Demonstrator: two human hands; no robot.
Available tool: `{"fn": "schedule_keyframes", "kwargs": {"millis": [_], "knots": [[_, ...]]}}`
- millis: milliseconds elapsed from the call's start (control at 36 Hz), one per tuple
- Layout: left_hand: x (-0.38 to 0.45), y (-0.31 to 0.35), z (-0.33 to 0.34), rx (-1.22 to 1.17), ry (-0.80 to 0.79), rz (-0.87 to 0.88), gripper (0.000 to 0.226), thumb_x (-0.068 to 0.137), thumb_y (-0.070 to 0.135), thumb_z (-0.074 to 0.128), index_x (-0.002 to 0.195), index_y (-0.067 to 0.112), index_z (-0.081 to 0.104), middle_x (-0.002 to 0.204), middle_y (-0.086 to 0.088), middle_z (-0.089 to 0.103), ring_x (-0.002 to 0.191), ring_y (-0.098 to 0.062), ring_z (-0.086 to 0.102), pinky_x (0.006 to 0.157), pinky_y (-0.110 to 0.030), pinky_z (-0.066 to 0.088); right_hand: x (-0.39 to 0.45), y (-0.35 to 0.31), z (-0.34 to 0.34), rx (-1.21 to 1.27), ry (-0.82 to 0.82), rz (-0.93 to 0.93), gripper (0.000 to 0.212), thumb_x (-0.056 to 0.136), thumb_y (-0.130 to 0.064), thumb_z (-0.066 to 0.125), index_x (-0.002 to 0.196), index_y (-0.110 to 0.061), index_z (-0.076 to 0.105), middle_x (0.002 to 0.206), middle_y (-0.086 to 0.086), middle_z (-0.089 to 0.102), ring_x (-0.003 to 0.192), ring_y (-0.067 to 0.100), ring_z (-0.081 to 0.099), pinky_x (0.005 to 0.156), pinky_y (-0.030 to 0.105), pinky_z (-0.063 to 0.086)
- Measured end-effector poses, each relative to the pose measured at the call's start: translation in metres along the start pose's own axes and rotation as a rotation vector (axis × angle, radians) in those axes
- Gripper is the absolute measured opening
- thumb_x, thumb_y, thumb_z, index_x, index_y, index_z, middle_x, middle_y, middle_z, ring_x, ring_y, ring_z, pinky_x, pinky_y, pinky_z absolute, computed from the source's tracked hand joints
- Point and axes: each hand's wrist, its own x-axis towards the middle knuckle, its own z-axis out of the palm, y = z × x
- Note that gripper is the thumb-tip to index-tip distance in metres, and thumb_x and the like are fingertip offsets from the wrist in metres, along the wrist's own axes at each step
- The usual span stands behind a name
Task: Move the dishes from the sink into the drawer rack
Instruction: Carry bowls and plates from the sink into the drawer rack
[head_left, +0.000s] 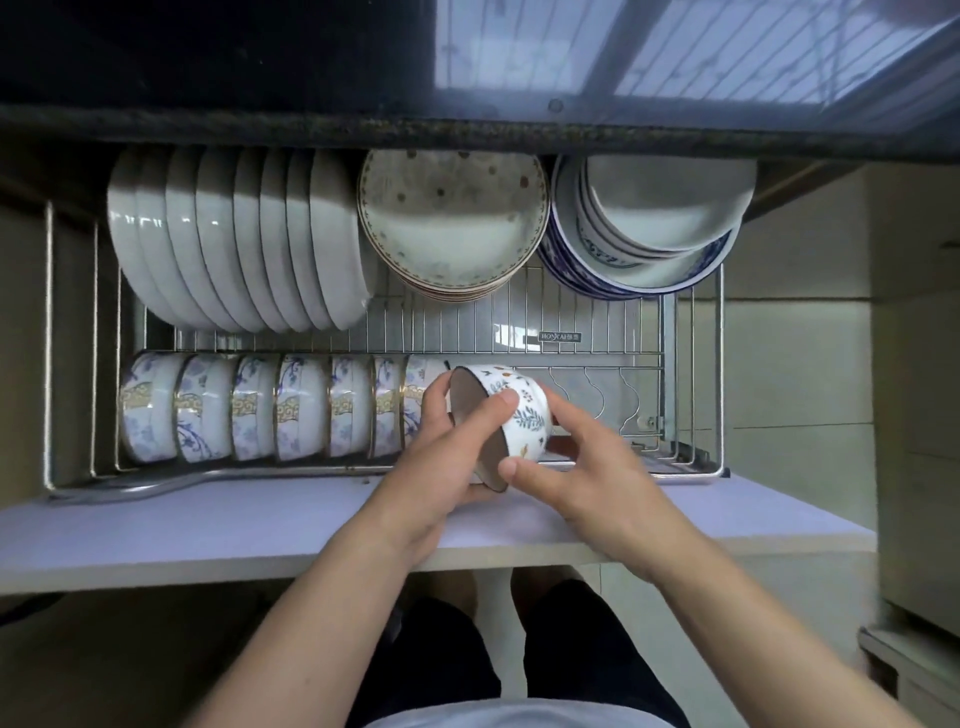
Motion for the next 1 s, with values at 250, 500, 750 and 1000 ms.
{"fn": "schedule_keyframes", "kwargs": {"millis": [250,500,750,1000], "knots": [[-0.002,-0.001,-0.006,-0.085,-0.001,0.001,0.055,0.093,0.056,0.059,0.145,0.041,0.049,0.130,0.007,0.069,0.115,-0.020,0.068,0.102,-0.049,0.052,0.010,-0.015,0.011,-0.225,0.115,0.037,0.044,0.079,-0.041,0.078,0.119,-0.031,0.061,0.102,-0.012,0.070,0.095,0.006,0.064,0.083,0.027,0.052],[-0.002,-0.003,-0.019,-0.258,0.354,0.068,0.041,0.104,0.020,0.056,0.143,0.030,0.054,0.136,0.003,0.058,0.122,-0.017,0.060,0.094,-0.040,0.056,0.077,0.021,-0.023,-0.239,0.168,0.471,0.028,0.080,-0.038,0.074,0.081,-0.013,0.060,0.084,0.006,0.068,0.084,0.028,0.066,0.065,0.032,0.048],[-0.005,-0.002,-0.012,-0.173,0.358,0.142,0.042,0.102,0.015,0.056,0.141,0.030,0.057,0.122,0.004,0.063,0.115,-0.014,0.065,0.098,-0.040,0.056,0.097,0.026,0.002,-0.226,0.078,0.533,0.031,0.082,-0.040,0.077,0.083,-0.012,0.064,0.076,0.002,0.062,0.077,0.025,0.061,0.067,0.028,0.046],[0.000,-0.004,-0.022,-0.311,0.371,0.070,0.034,0.100,0.014,0.061,0.129,0.031,0.064,0.128,-0.003,0.066,0.111,-0.018,0.069,0.088,-0.037,0.060,0.111,0.025,0.025,-0.192,0.041,0.561,0.036,0.085,-0.042,0.077,0.081,-0.012,0.058,0.089,0.005,0.066,0.087,0.026,0.064,0.079,0.033,0.052]]}}
